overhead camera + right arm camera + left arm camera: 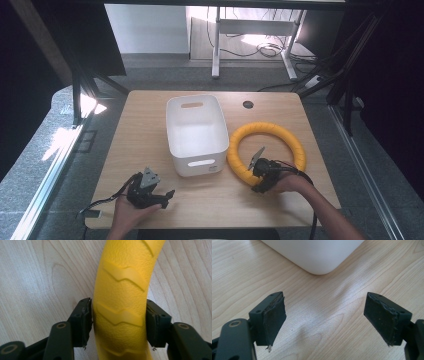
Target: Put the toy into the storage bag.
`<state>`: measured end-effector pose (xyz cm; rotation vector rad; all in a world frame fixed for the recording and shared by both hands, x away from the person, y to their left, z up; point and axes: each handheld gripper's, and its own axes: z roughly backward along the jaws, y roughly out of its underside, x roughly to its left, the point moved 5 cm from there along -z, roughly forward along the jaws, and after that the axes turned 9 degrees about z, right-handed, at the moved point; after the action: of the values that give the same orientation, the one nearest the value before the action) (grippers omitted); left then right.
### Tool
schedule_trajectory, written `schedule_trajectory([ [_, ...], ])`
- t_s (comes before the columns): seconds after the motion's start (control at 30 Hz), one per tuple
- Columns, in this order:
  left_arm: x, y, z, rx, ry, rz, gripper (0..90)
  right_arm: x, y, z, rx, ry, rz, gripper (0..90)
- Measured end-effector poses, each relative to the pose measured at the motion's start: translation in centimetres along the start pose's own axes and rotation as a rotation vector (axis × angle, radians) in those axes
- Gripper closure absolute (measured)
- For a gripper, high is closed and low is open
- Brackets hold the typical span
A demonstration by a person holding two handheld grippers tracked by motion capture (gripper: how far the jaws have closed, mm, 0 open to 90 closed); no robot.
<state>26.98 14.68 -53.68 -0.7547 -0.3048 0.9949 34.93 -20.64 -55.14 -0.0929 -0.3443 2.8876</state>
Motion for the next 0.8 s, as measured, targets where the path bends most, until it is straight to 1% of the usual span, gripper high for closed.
schedule_trajectory([
  [0.03,0.0,0.0,0.0,0.000,0.000,0.000,17.8,0.0,0.0,0.0,0.000,0.000,0.000,46.3],
  [0.1,0.0,0.0,0.0,-0.001,0.000,0.000,17.7,-0.2,-0.2,0.0,0.026,-0.003,-0.001,49.2],
  [0.13,0.0,0.0,0.0,0.000,-0.002,-0.001,17.8,-0.3,-0.4,0.0,0.043,-0.011,0.004,49.7],
  [0.27,0.0,0.0,-0.1,0.000,-0.001,-0.002,17.8,-0.4,-0.6,0.0,0.077,-0.027,0.007,50.4],
  [0.37,0.0,0.1,-0.1,0.005,-0.004,-0.004,17.8,-0.5,-0.7,0.0,0.085,-0.038,0.005,50.6],
  [0.4,0.0,0.1,-0.1,0.005,-0.005,-0.005,17.7,-0.5,-0.6,0.0,0.076,-0.049,0.006,50.8],
  [0.47,0.0,0.1,-0.1,0.002,-0.006,-0.005,17.7,-0.6,-0.5,0.1,0.057,-0.054,0.001,50.9],
  [0.5,0.0,0.1,-0.1,0.002,-0.006,-0.005,17.8,-0.6,-0.5,0.1,0.057,-0.054,0.001,50.9],
  [0.67,0.0,0.1,-0.2,0.003,-0.007,-0.007,17.8,-0.7,-0.2,0.4,-0.003,-0.068,-0.005,51.1],
  [0.7,0.0,0.1,-0.2,0.004,-0.007,-0.008,17.7,-0.9,-0.2,1.0,-0.040,-0.077,-0.018,51.2],
  [0.73,0.0,0.1,-0.2,0.004,-0.006,-0.008,17.8,-1.0,-0.3,1.2,-0.056,-0.080,-0.025,51.2],
  [0.77,0.0,0.1,-0.2,0.004,-0.006,-0.008,17.8,-1.0,-0.3,1.2,-0.056,-0.080,-0.025,51.2],
  [0.8,0.0,0.1,-0.2,0.004,-0.006,-0.009,17.7,-1.2,-0.5,1.7,-0.088,-0.088,-0.039,51.2],
])
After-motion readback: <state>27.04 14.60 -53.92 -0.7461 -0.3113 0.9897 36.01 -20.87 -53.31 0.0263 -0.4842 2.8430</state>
